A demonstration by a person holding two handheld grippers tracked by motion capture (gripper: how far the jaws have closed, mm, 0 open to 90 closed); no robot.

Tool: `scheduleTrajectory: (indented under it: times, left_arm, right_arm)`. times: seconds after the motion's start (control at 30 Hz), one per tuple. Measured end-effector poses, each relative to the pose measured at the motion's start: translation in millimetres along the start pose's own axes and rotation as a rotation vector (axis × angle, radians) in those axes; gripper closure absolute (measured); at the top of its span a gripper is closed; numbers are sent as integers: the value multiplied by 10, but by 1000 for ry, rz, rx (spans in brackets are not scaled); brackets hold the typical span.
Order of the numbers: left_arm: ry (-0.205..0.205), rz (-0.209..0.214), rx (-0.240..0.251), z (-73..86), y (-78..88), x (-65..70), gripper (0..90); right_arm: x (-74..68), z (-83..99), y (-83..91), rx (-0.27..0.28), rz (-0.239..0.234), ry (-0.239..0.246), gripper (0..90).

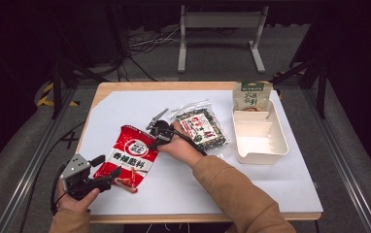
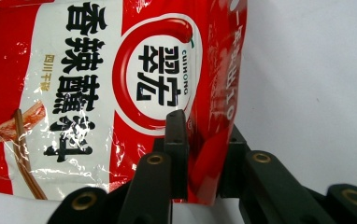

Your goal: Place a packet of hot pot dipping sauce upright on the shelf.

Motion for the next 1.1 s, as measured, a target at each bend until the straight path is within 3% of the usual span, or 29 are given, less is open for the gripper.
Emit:
scheduleTrajectory:
  times: [0.13,0.67,0.83,1.0,1.1]
  left_arm:
    - [-8,-2,-3,1,6,-15,254]
    - [-6,-4,-2,-5,-13,-11,254]
    - [-3,-4,-1,-6,-8,-14,254]
    - [-2,-7,1,-9,0,-19,254]
    - [-1,-8,3,-12,5,-21,254]
  right_arm:
    - [-19,-19,19,-4,-18,8,881]
    - [-146,-230,300,72,-5,46,889]
    - [-252,-358,464,124,-12,110,890]
    - [-339,-450,615,181,-55,73,890]
    - [-407,-506,704,197,-64,78,891]
Point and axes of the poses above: each handheld gripper's, and its own axes: y roughly backward along the jaws, z roughly out of its underside, x roughly to its right, the point moved 10 cm from there along -y, roughly forward along the jaws, and after that the axes turned 4 degrees about y, right-handed, at the moved point
